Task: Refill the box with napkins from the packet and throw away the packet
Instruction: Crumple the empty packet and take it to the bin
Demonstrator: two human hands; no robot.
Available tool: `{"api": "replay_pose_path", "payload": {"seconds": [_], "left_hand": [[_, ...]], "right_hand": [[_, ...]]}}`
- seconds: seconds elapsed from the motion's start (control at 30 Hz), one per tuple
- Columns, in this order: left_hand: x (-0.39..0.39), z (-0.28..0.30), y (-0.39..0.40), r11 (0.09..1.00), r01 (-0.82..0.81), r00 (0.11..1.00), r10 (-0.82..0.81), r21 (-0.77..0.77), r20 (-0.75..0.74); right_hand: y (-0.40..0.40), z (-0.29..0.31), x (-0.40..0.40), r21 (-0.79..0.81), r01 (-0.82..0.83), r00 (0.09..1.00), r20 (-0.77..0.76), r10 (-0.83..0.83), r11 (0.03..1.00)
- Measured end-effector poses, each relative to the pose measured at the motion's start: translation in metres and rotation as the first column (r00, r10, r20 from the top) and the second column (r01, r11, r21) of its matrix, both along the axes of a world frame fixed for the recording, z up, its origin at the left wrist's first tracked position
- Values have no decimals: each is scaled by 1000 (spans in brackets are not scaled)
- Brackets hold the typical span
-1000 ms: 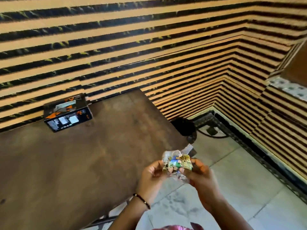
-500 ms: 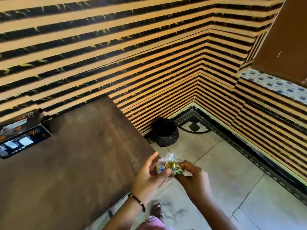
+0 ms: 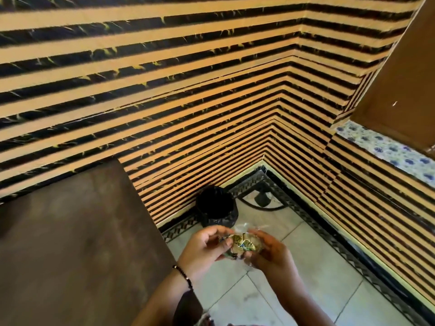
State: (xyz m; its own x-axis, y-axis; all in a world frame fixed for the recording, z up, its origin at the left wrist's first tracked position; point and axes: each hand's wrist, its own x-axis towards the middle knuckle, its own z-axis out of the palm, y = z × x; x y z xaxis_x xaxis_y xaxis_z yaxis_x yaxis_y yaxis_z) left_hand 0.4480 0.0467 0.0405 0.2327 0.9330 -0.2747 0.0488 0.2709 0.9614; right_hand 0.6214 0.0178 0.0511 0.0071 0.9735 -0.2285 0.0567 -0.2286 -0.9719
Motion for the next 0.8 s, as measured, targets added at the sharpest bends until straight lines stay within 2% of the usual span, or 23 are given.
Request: {"api": "replay_pose_path", "payload": {"seconds": [0.17, 0.27, 0.47, 0.6, 0.7, 0.8], "left_hand": [[22, -9, 46, 999, 27, 1000, -27, -41, -8], [45, -17, 71, 997, -40, 999, 40, -63, -5], [98, -24, 133, 987, -129, 991, 128, -91, -26], [141, -23, 185, 988, -137, 986, 144, -77, 86], [165, -26, 213, 985, -170, 985, 170, 7, -25], [177, -33, 225, 955, -294, 949, 297, 42, -103]], "right_hand": [[47, -5, 23, 9, -58, 998, -30, 58, 998], [81, -18, 46, -26, -55, 998, -28, 54, 998], [166, -27, 102, -110, -159, 987, -8, 159, 981], [237, -26, 144, -92, -202, 977, 52, 208, 975], [276, -29, 163, -74, -241, 963, 105, 247, 968], [302, -34, 169, -47, -327, 939, 101, 330, 944]]}}
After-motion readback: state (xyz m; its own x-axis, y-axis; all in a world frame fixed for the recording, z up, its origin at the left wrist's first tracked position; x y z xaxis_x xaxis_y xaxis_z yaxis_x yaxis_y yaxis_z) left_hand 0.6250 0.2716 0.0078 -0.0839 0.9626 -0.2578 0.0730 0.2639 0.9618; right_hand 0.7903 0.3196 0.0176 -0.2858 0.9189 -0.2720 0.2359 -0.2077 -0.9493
